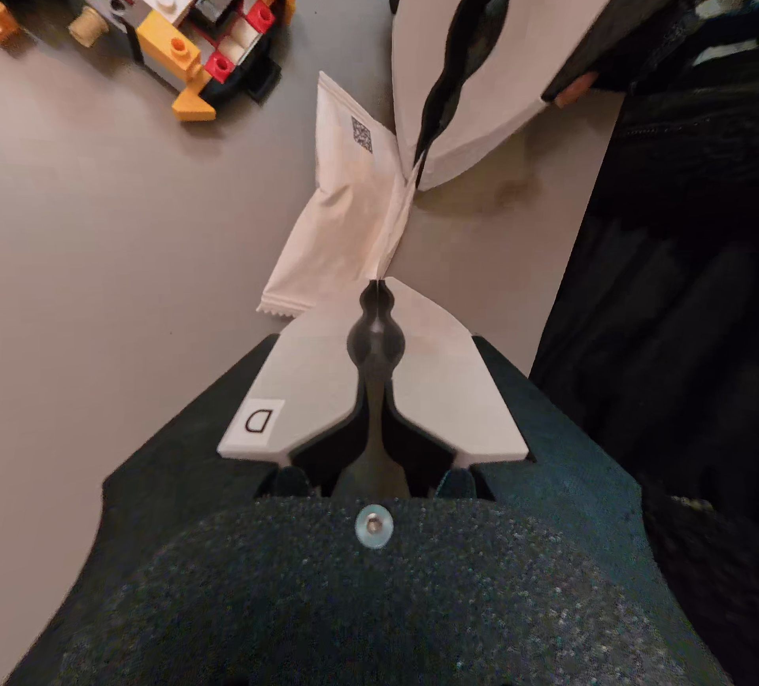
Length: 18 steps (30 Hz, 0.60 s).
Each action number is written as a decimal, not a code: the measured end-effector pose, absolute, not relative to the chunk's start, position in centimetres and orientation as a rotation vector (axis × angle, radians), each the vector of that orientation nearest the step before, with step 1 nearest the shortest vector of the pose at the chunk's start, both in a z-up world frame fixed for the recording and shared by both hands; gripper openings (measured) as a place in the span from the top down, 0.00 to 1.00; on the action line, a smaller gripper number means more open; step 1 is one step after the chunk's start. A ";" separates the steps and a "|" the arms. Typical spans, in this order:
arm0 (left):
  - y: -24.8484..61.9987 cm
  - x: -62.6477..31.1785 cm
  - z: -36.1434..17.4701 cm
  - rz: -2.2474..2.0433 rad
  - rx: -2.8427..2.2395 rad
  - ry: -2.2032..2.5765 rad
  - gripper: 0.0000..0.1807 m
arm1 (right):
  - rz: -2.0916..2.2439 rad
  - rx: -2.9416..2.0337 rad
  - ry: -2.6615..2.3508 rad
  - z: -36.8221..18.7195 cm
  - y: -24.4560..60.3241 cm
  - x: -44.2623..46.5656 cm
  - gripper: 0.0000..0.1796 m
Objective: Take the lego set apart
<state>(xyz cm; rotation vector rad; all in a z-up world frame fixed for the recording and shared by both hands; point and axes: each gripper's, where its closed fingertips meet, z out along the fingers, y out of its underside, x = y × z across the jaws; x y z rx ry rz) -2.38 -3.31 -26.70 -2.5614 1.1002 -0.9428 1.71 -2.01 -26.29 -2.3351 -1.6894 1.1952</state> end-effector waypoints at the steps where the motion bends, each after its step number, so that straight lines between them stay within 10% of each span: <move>1: -3.1 -2.4 -26.7 -0.936 -2.572 1.114 1.00 | 1.121 -2.304 -1.721 -26.3 -1.8 1.8 0.99; 18: -2.5 -2.4 -26.7 -1.034 -2.612 1.155 1.00 | 0.511 -1.519 -2.115 -26.4 -1.6 -1.5 1.00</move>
